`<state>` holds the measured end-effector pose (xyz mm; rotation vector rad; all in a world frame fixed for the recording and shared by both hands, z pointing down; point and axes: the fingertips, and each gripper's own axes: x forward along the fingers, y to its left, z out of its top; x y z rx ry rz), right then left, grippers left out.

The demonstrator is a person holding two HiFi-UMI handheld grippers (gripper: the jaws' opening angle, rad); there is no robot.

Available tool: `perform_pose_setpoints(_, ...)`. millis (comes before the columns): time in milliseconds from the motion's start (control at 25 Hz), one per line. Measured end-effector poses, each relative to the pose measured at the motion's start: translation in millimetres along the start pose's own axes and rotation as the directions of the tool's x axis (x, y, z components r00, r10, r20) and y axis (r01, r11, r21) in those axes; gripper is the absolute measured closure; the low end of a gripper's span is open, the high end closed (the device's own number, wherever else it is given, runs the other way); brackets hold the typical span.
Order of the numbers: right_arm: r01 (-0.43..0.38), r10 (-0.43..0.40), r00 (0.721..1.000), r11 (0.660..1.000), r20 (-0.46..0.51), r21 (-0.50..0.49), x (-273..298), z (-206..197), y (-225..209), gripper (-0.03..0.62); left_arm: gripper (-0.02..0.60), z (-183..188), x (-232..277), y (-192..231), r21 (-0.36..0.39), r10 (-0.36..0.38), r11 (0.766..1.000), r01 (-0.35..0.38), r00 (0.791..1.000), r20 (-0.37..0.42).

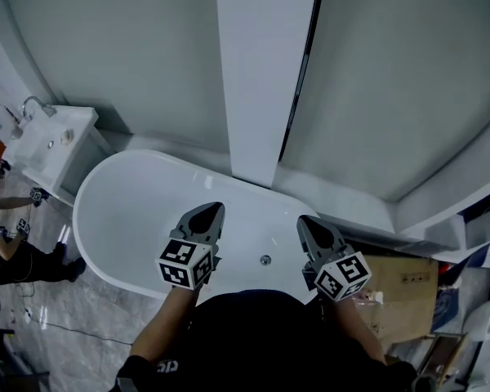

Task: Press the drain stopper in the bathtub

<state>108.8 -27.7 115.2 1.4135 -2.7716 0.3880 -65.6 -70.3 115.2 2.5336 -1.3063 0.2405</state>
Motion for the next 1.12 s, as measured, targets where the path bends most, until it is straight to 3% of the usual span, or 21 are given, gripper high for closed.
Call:
perform_pose_setpoints(360,-0.039,0.043,0.998,0.996,0.045,-0.084,-10,35,15,0.583,0.562,50,-9,-17,0.067,-0.014,0.998,0.007,0.995,0.101)
perform_pose_setpoints(840,0.004,0.002,0.997,0.998,0.078,-0.067,-17,48,6,0.582,0.561,50,-5,-18,0.096,0.013,0.995,-0.020,0.997,0.073)
perform_pose_setpoints(1120,0.025,-0.023,0.999,0.999,0.042,-0.038,-33,26,13,0.583,0.562,36,-16,-33,0.067,0.016,0.998,-0.021,0.998,0.069)
